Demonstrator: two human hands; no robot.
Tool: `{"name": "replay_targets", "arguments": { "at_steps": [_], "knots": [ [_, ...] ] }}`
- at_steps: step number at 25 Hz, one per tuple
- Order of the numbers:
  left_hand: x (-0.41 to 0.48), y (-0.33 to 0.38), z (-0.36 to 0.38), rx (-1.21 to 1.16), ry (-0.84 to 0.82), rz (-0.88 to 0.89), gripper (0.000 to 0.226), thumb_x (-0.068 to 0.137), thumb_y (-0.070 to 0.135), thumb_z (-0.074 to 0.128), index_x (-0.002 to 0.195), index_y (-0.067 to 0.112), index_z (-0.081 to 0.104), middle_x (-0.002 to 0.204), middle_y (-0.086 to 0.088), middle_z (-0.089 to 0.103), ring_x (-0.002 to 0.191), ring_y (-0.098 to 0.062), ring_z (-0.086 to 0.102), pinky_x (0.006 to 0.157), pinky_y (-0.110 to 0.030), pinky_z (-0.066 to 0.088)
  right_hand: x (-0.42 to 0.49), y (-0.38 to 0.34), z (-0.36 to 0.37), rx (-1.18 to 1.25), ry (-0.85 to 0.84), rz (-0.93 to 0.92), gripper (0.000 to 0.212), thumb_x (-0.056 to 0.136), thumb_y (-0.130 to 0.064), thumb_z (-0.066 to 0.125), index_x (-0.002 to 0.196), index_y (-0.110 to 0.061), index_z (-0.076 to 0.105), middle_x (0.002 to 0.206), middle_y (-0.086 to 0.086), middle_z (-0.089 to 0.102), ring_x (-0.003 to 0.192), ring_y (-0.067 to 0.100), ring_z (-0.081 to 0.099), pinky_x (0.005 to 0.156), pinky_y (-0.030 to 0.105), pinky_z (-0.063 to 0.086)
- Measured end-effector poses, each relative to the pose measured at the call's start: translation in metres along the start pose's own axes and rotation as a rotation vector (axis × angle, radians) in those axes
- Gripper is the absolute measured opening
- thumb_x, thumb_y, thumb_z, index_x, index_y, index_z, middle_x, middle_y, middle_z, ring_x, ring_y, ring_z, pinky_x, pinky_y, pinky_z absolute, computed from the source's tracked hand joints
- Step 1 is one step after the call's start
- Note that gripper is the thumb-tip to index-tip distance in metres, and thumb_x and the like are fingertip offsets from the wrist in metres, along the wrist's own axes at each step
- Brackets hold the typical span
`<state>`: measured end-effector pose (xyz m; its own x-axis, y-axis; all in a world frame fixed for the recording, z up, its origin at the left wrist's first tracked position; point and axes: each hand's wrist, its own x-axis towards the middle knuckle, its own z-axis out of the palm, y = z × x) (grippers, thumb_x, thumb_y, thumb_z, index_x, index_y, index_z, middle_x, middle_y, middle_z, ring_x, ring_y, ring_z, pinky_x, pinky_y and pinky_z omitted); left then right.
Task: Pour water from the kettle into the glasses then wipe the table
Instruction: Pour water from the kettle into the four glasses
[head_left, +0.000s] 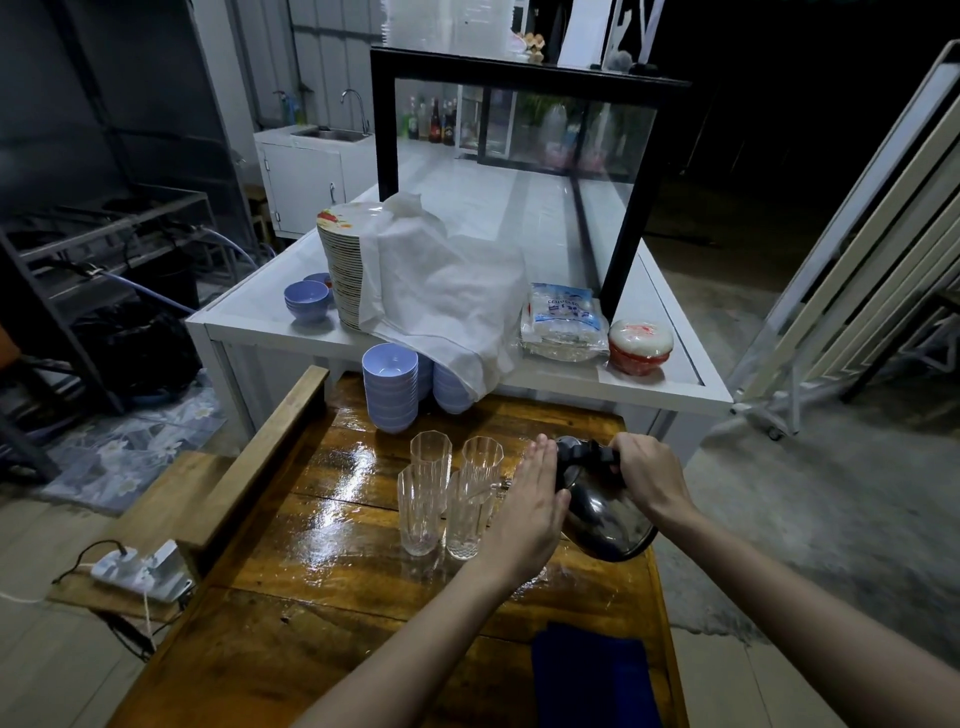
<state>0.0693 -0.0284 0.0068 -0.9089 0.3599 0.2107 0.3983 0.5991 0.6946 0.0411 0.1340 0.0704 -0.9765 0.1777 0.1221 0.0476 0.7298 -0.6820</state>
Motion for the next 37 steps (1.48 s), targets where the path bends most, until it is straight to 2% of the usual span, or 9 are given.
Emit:
{"name": "replay_targets", "arguments": {
  "at_steps": [4, 12, 14, 18, 22, 27, 31, 34, 37],
  "knots": [
    [0.001, 0.002, -0.002, 0.01, -0.004, 0.006, 0.058, 0.104, 0.033, 0.024, 0.152, 0.018, -0.007, 0.158, 0.008, -0.013, 0.145, -0.003, -0.014, 0.114, -0.015, -0.01, 0.004, 0.003, -0.001, 0.027, -0.012, 0.007, 0.054, 0.082, -0.036, 0.032, 0.069, 0.009, 0.059, 0.063, 0.014, 0.056, 0.061, 0.023, 0.047, 0.06, 0.038, 0.036],
    [0.003, 0.0, -0.006, -0.021, -0.032, 0.001, 0.059, 0.104, 0.033, 0.024, 0.152, 0.017, -0.007, 0.16, 0.003, -0.012, 0.146, -0.005, -0.014, 0.118, -0.021, -0.006, 0.003, -0.003, -0.001, 0.009, -0.005, -0.004, 0.054, 0.082, -0.035, 0.032, 0.068, 0.01, 0.059, 0.067, 0.024, 0.059, 0.06, 0.022, 0.045, 0.056, 0.036, 0.033],
    [0.004, 0.001, -0.009, -0.023, -0.044, 0.01, 0.059, 0.104, 0.033, 0.024, 0.152, 0.018, -0.007, 0.16, 0.003, -0.012, 0.146, -0.005, -0.014, 0.118, -0.021, -0.007, 0.001, -0.006, -0.002, 0.012, 0.003, 0.013, 0.053, 0.081, -0.036, 0.032, 0.067, 0.007, 0.059, 0.067, 0.021, 0.058, 0.061, 0.022, 0.046, 0.057, 0.035, 0.033],
    [0.008, 0.003, -0.019, 0.003, -0.069, 0.07, 0.057, 0.104, 0.032, 0.024, 0.153, 0.016, -0.001, 0.161, 0.001, -0.006, 0.147, -0.007, -0.01, 0.118, -0.023, -0.006, -0.011, -0.009, -0.002, 0.138, 0.079, 0.178, 0.046, 0.091, -0.03, 0.037, 0.074, 0.004, 0.063, 0.071, 0.013, 0.057, 0.065, 0.021, 0.047, 0.059, 0.033, 0.035],
    [0.013, 0.003, -0.03, 0.053, -0.102, 0.152, 0.055, 0.104, 0.032, 0.025, 0.153, 0.015, 0.007, 0.162, -0.001, 0.004, 0.148, -0.008, -0.003, 0.119, -0.025, -0.003, -0.027, -0.009, 0.004, 0.233, 0.198, 0.354, 0.036, 0.094, -0.026, 0.039, 0.071, -0.007, 0.06, 0.075, 0.013, 0.057, 0.074, 0.027, 0.051, 0.073, 0.046, 0.045],
    [0.007, 0.004, -0.043, 0.094, -0.159, 0.25, 0.055, 0.105, 0.034, 0.024, 0.153, 0.016, 0.006, 0.162, -0.002, 0.001, 0.147, -0.009, -0.006, 0.119, -0.025, -0.006, -0.045, -0.021, 0.007, 0.338, 0.312, 0.502, 0.034, 0.083, -0.034, 0.042, 0.069, -0.01, 0.062, 0.072, 0.012, 0.061, 0.079, 0.034, 0.058, 0.078, 0.053, 0.05],
    [-0.003, -0.003, -0.059, 0.05, -0.165, 0.279, 0.055, 0.105, 0.032, 0.025, 0.153, 0.015, 0.004, 0.162, -0.003, -0.001, 0.147, -0.009, -0.007, 0.12, -0.026, -0.004, -0.051, -0.039, 0.009, 0.288, 0.344, 0.479, 0.039, 0.076, -0.038, 0.039, 0.065, -0.01, 0.064, 0.071, 0.012, 0.064, 0.079, 0.036, 0.06, 0.077, 0.054, 0.05],
    [-0.013, -0.01, -0.073, 0.01, -0.154, 0.27, 0.056, 0.105, 0.031, 0.025, 0.153, 0.015, 0.002, 0.161, -0.001, -0.005, 0.147, -0.008, -0.009, 0.119, -0.024, -0.005, -0.051, -0.059, 0.011, 0.213, 0.333, 0.4, 0.037, 0.08, -0.035, 0.037, 0.062, -0.012, 0.06, 0.07, 0.009, 0.059, 0.077, 0.032, 0.053, 0.068, 0.043, 0.04],
    [-0.022, -0.017, -0.085, -0.054, -0.144, 0.22, 0.057, 0.105, 0.03, 0.027, 0.153, 0.016, 0.0, 0.161, 0.002, -0.007, 0.146, -0.007, -0.01, 0.118, -0.023, -0.005, -0.048, -0.078, 0.019, 0.163, 0.286, 0.319, 0.044, 0.075, -0.036, 0.033, 0.069, -0.005, 0.063, 0.074, 0.012, 0.059, 0.073, 0.027, 0.05, 0.063, 0.037, 0.034]
  ]
}}
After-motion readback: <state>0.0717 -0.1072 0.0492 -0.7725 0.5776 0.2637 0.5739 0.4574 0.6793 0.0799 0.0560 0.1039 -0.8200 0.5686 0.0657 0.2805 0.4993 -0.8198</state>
